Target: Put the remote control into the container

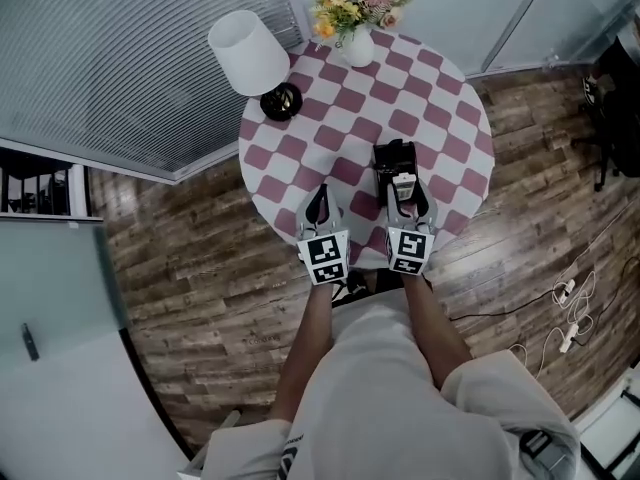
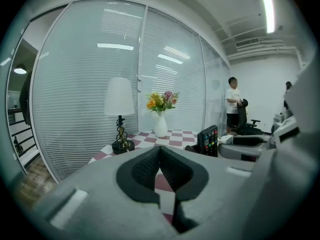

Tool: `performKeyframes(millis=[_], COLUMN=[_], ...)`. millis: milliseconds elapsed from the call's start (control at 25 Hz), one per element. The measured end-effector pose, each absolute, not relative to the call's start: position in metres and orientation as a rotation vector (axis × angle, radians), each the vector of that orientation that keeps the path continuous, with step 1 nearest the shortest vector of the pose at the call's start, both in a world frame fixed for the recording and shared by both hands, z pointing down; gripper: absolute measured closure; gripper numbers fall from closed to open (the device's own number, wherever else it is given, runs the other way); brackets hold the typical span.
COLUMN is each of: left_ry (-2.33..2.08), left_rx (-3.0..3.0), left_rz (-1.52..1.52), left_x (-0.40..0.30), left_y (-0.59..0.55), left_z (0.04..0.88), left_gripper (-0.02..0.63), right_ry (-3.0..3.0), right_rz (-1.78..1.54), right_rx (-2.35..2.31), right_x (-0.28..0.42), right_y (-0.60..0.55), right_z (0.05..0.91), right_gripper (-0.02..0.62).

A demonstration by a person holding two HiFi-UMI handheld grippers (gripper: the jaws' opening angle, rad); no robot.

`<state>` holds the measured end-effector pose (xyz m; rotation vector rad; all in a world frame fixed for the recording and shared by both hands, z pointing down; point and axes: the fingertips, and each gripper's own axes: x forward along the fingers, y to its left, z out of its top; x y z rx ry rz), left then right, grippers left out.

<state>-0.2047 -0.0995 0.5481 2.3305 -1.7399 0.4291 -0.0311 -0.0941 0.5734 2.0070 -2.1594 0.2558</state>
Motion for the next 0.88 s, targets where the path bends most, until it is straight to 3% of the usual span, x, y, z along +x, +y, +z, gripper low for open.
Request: performKeyframes(millis=[560,760,880], left_ry=[-1.603,-1.540,-1.507], left_rx=[2.374,2.329,2.289], left_rz=[0.415,0.472,0.486], left_x=[-0.168,-0.165,-0.168], left_y=[-0.090,-0.088,-0.083], left_z=[0.559,0.568,0.571], left_gripper=[0.601,0.601,0.601], right_ry=[-2.089,-2.129,-2.153], right_rz=[0.428,0.579,0.636], right_rx=[1.830,1.663,1.619], right_x=[-0.034,-0.040,-0.031], right_y=[-0.083,-0.075,-0.066], right_z=[0.620,0.621,0.603], right_gripper=[0.358,0.146,0.127])
